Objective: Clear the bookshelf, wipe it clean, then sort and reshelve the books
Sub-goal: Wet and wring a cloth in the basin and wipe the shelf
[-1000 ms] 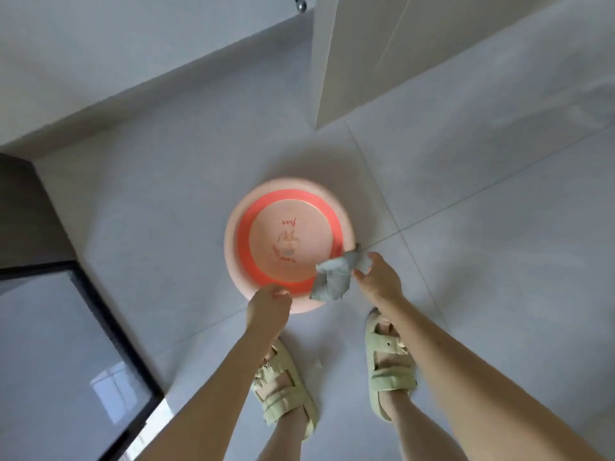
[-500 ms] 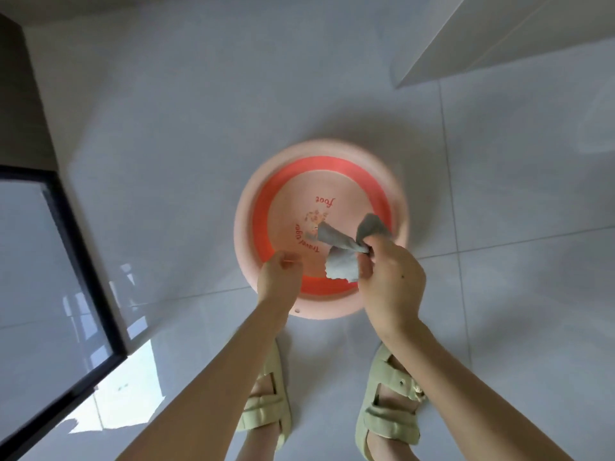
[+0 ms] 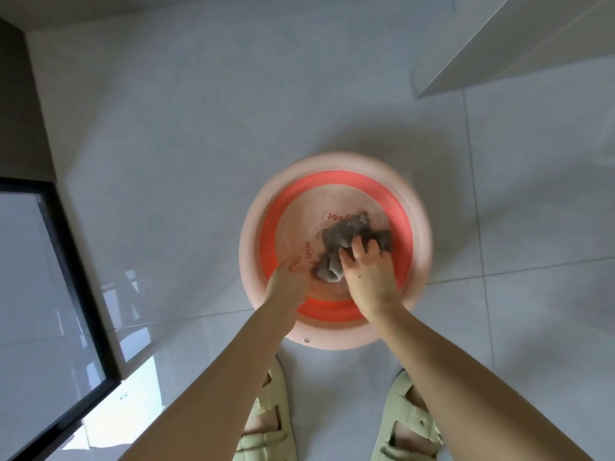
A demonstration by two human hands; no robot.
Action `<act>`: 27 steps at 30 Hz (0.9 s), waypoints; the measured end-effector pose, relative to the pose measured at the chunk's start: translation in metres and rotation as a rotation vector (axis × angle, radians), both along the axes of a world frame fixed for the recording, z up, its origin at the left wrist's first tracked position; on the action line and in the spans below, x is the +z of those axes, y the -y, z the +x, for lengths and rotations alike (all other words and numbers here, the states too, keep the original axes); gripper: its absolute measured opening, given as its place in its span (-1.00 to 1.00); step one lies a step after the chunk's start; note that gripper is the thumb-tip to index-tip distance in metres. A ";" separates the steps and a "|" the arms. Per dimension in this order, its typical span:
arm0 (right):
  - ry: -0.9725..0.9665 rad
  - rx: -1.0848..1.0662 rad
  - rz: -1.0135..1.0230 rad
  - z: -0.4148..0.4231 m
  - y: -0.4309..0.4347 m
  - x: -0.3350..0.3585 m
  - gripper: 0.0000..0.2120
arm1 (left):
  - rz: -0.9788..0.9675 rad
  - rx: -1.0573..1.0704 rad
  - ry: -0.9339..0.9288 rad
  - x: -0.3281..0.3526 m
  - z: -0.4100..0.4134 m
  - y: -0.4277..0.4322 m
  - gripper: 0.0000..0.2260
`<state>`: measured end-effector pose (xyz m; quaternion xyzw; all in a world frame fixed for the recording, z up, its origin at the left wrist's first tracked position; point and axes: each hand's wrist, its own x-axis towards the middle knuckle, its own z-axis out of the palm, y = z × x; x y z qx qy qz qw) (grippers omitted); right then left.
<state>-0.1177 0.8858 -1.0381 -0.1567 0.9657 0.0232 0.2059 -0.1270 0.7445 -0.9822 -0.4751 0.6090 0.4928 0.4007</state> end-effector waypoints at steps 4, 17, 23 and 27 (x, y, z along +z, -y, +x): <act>0.004 0.204 -0.162 0.012 0.010 -0.005 -0.78 | 0.033 0.081 0.032 0.001 0.000 -0.004 -0.73; 0.806 -1.425 -1.151 -0.005 0.030 0.074 -0.73 | 0.048 0.280 0.014 0.027 -0.020 -0.033 -0.68; 0.717 -2.033 -1.442 -0.016 0.027 0.087 -0.80 | 0.062 -0.402 -0.049 0.060 -0.012 -0.044 -0.65; 0.875 -1.985 -1.331 -0.024 0.027 0.105 -0.92 | -0.140 -0.655 -0.090 0.077 -0.021 -0.018 -0.75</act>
